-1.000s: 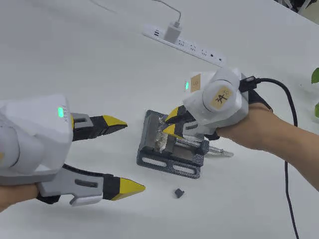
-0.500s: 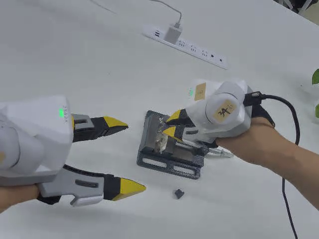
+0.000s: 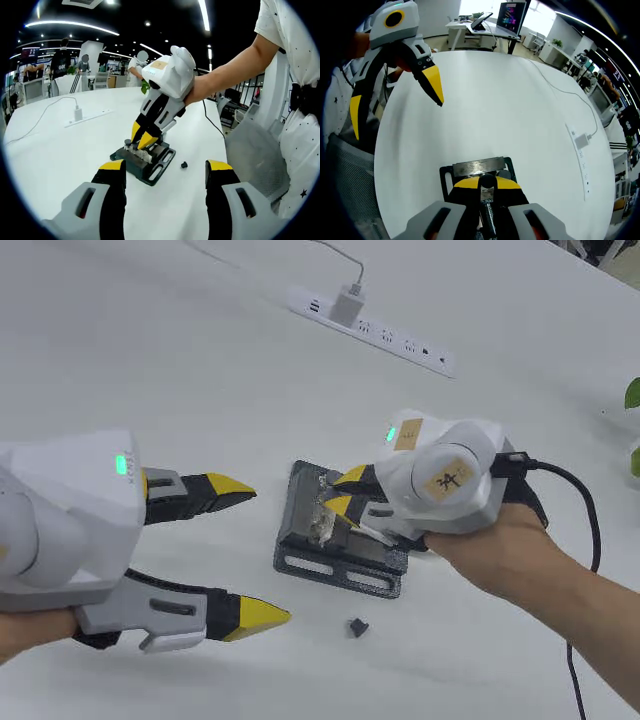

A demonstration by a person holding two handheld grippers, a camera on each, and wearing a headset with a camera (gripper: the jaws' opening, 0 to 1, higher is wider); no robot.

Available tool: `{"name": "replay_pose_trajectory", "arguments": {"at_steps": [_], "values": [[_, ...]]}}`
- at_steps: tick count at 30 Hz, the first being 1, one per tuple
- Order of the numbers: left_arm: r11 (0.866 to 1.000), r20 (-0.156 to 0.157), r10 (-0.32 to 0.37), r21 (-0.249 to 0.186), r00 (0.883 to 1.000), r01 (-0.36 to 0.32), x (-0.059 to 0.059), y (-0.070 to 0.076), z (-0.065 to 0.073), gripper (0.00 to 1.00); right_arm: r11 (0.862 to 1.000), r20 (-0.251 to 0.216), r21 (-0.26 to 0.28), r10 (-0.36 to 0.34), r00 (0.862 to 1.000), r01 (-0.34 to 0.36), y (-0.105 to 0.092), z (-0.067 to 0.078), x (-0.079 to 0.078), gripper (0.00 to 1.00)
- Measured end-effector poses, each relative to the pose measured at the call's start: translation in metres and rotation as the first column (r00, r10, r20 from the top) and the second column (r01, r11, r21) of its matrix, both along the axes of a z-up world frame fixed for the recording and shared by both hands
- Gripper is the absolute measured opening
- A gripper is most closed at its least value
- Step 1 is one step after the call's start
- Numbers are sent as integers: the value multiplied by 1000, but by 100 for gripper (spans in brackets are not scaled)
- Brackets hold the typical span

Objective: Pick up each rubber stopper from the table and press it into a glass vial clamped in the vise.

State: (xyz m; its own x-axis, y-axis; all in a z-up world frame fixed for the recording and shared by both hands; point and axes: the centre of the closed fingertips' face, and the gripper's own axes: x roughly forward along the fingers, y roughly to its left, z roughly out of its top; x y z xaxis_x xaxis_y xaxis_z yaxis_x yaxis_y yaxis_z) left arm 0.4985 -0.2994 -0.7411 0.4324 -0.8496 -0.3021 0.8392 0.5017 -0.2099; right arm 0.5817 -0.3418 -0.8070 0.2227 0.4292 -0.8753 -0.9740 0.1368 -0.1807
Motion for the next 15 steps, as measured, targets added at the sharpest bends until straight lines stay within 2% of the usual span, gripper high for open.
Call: {"name": "replay_pose_trajectory", "arguments": {"at_steps": [2,11,13,15], "values": [[1000,-1,2,-3,1000,-2,1,0,0,63,1000,16,-14,17,1000,-17,1,0,0,3],[1000,0,-2,-3,1000,2,0,-1,0,62,998,32,-40,51,998,-50,0,-1,0,2],[1000,-1,-5,-1,1000,5,-1,-2,0,62,997,18,-43,64,998,-63,0,1,0,4],[1000,-2,-9,0,1000,9,-2,-2,0,62,999,0,-26,37,999,-37,0,1,0,5]]}}
